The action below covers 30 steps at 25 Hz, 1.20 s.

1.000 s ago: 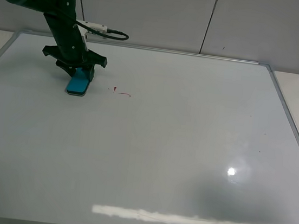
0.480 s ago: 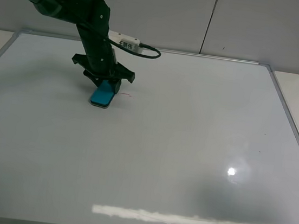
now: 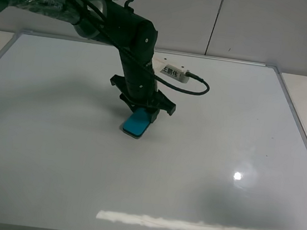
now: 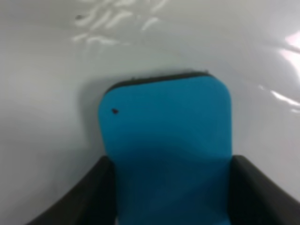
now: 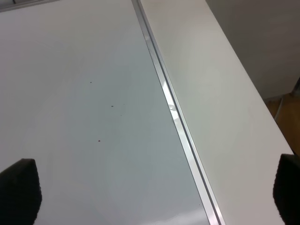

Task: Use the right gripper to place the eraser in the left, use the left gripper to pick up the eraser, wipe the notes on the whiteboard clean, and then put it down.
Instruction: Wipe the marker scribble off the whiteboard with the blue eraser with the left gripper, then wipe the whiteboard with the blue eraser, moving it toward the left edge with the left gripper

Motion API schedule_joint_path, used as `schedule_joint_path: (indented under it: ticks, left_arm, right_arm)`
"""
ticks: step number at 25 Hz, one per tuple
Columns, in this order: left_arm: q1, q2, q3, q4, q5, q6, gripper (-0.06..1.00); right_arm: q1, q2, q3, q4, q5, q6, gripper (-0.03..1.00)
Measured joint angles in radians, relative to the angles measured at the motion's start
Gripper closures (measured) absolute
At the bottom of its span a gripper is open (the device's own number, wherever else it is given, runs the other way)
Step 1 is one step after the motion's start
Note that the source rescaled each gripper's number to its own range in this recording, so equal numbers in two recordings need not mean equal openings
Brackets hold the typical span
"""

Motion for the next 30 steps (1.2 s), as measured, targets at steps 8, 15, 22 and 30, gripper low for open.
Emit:
schedule_joint_path:
  ticks: [8,15,22,30]
  left_arm:
    - [0.053,0.005,-0.016,-0.053,0.014,0.03,0.92]
    - [0.185,0.015,-0.071,0.024,0.104,0.03,0.92]
    - [0.277,-0.049,-0.069,0.076,0.191,0.03,0.92]
    - [0.328,-0.236,0.104,0.107,0.142,0.03,0.92]
  right_arm:
    - [0.0,0.0,0.0,0.0,0.0,0.0,-0.03]
    - [0.0,0.0,0.0,0.0,0.0,0.0,-0.03]
    - [0.0,0.0,0.0,0.0,0.0,0.0,-0.03]
    - [0.0,0.0,0.0,0.0,0.0,0.0,-0.03]
